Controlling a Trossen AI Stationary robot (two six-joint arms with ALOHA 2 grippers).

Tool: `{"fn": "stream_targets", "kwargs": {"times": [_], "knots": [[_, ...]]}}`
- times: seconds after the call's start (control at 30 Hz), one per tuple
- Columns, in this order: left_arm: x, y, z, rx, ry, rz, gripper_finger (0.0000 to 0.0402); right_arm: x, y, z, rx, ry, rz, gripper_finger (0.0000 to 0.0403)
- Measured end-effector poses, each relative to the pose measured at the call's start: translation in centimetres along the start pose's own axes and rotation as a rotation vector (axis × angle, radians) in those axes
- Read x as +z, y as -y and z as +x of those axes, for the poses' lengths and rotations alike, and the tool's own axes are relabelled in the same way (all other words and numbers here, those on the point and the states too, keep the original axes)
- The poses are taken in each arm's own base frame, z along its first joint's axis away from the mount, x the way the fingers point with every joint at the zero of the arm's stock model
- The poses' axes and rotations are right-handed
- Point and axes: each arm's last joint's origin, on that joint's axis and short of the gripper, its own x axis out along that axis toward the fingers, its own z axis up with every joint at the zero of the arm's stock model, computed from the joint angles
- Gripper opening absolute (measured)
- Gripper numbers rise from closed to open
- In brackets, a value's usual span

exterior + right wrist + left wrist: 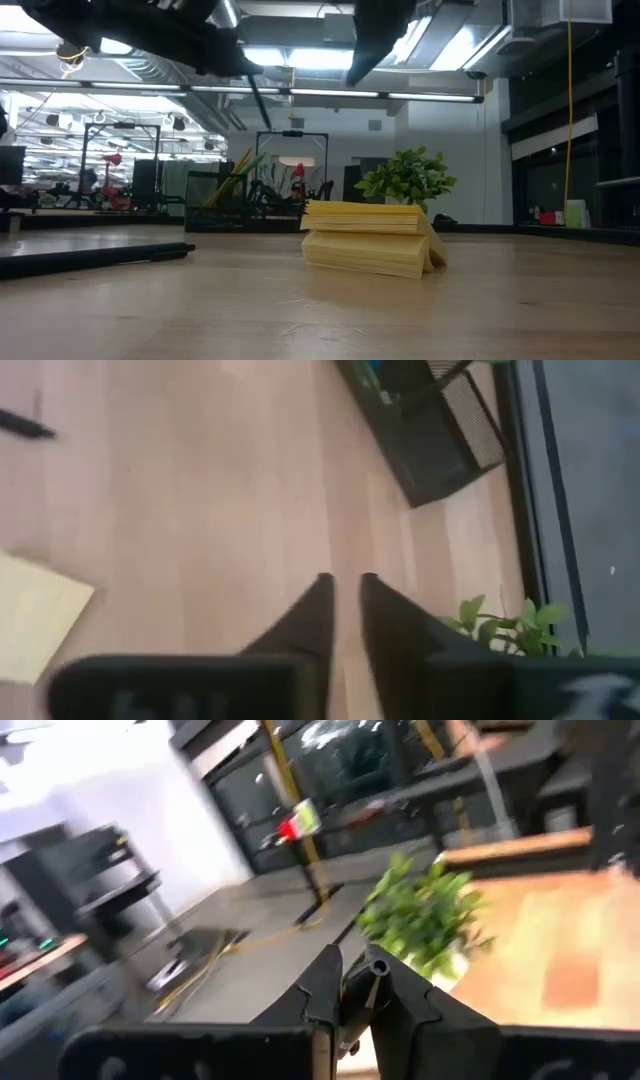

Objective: Pick and place office supplies into organizer
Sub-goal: Put the right pen into the desk organizer

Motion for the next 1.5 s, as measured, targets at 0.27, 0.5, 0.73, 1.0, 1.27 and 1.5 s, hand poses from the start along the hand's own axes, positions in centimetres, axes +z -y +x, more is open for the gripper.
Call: {"fn": "stream_targets", "kwargs": {"times": [0.27, 0.5, 0.73, 1.0, 1.27, 1.5], "knots": [[-1.5, -0.4, -0.4, 0.172, -0.185, 0.015, 0.0025, -1.0, 0.2, 3.8, -0.015, 0.039, 0.030, 0.0010], [-3.2, -1.4, 0.2, 0.229, -0.307, -0.018, 0.0025, -2.3, 0.3, 6.4, -0.028, 0.060, 0.042, 0.0006], [-4.2, -2.8, 0.9, 0.267, -0.362, -0.034, 0.0025, -3.5, 0.7, 6.6, 0.036, 0.152, 0.036, 0.0005], [-5.5, -3.8, 1.2, 0.248, -0.443, -0.093, 0.0025, -5.2, 0.8, 7.4, 0.112, 0.207, 0.050, 0.0007], [-6.4, -4.6, 1.6, 0.161, -0.492, -0.180, 0.0025, -5.8, 1.0, 8.3, 0.095, 0.289, 0.019, 0.0003], [-7.1, -5.6, 2.1, 0.169, -0.522, -0.198, 0.0047, -5.9, 1.7, 8.6, 0.137, 0.301, 0.038, 0.0012]]}}
